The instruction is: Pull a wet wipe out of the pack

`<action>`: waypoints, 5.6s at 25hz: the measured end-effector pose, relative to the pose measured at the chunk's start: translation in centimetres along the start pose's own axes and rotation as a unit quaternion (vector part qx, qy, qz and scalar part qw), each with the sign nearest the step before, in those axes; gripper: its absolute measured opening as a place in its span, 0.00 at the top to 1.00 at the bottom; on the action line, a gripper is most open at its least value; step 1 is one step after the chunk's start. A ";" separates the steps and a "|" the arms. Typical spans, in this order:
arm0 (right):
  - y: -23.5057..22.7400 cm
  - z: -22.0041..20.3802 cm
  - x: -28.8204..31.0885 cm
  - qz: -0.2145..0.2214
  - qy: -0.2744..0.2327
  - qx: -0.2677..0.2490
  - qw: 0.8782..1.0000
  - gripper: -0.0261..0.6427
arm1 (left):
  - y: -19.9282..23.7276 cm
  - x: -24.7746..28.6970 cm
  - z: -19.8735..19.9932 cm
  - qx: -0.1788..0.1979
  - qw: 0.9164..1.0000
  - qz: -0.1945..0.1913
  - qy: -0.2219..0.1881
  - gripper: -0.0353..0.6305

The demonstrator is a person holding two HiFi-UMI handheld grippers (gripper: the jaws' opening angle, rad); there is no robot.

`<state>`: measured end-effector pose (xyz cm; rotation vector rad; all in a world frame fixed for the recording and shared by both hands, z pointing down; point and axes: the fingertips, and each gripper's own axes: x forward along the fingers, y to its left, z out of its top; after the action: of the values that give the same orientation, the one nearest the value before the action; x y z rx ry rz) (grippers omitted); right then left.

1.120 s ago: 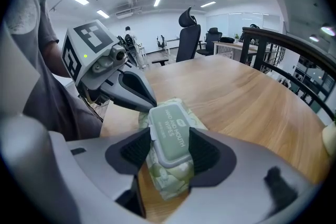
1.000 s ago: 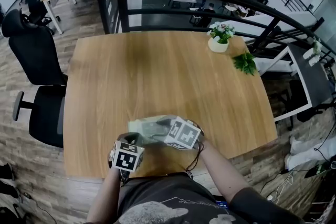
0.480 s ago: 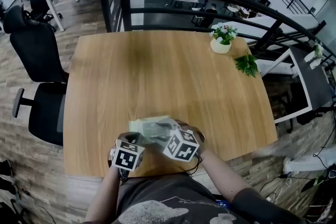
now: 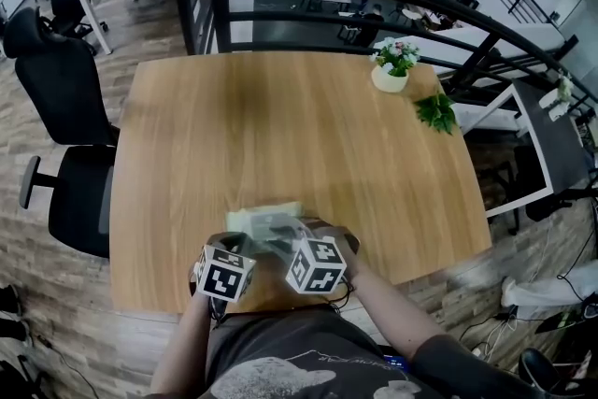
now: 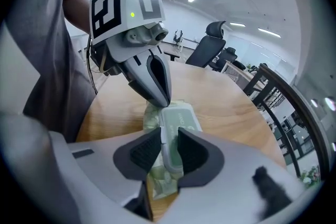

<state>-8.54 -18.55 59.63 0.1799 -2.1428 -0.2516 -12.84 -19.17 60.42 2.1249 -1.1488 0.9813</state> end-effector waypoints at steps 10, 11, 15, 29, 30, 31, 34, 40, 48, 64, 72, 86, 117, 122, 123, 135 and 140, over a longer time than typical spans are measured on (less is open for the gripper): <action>0.3 0.6 -0.8 -0.012 -0.020 -0.020 1.000 0.89 | -0.1 0.0 0.2 0.000 1.000 -0.002 -0.002 0.93; 0.2 0.7 -1.0 -0.011 -0.023 -0.017 1.000 0.90 | -0.1 0.0 0.2 0.001 1.000 -0.001 -0.002 0.93; 0.1 0.9 -1.1 0.001 -0.024 -0.015 1.000 0.90 | 0.0 0.0 0.2 0.000 1.000 -0.002 -0.005 0.93; -4.6 2.3 -4.1 -0.090 -0.075 -0.006 0.993 0.90 | -0.1 -0.2 -0.1 -0.020 1.000 -0.011 -0.005 0.93; -5.1 2.2 -4.1 -0.097 -0.076 -0.002 0.992 0.90 | 0.0 -0.3 -0.1 -0.018 1.000 -0.011 -0.006 0.93; -5.5 2.0 -4.1 -0.103 -0.078 0.005 0.992 0.90 | 0.1 -0.3 -0.1 -0.016 1.000 -0.010 -0.006 0.93; -6.7 1.6 -4.1 -0.117 -0.082 0.027 0.989 0.90 | 0.2 -0.4 0.0 -0.008 1.000 -0.008 -0.006 0.93; -8.7 0.5 -3.4 -0.138 -0.079 0.078 0.984 0.90 | 0.5 -0.9 0.4 -0.005 1.000 0.000 -0.008 0.93; -10.6 -0.8 -1.5 -0.145 -0.079 0.143 0.976 0.89 | 1.0 -1.9 1.8 -0.013 0.999 0.005 -0.032 0.93; -9.5 -3.1 -5.6 -0.168 -0.113 0.188 0.961 0.87 | -3.3 -1.8 4.5 0.035 0.996 0.006 -0.077 0.79; -6.8 -6.3 -7.9 -0.161 -0.116 0.215 0.956 0.87 | -4.9 0.4 5.6 0.102 0.988 0.095 -0.060 0.65; -4.7 -7.1 -9.0 -0.146 -0.124 0.203 0.960 0.87 | -2.1 -1.3 5.6 -0.006 0.979 0.177 -0.099 0.91; -3.7 0.3 -0.7 -0.037 -0.038 0.184 0.981 0.78 | 1.2 -2.6 2.0 -0.094 0.989 -0.001 -0.113 0.93; -3.4 -0.4 0.3 -0.007 -0.010 0.185 0.983 0.78 | 1.2 -2.5 2.0 -0.086 0.990 -0.009 -0.112 0.93; -3.4 -0.4 0.5 -0.002 -0.010 0.184 0.983 0.78 | 1.3 -2.4 2.0 -0.084 0.990 -0.011 -0.110 0.93; -2.6 -0.1 1.4 0.044 -0.003 0.180 0.983 0.90 | 1.5 -1.7 0.8 -0.082 0.993 -0.016 -0.083 0.93; -2.2 -0.1 0.9 0.034 -0.002 0.156 0.987 0.91 | 1.3 -1.7 1.0 -0.088 0.992 -0.008 -0.086 0.93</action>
<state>-8.86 -20.89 59.88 0.2871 -2.1783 0.1261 -14.20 -19.75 58.60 2.1029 -1.2489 0.6735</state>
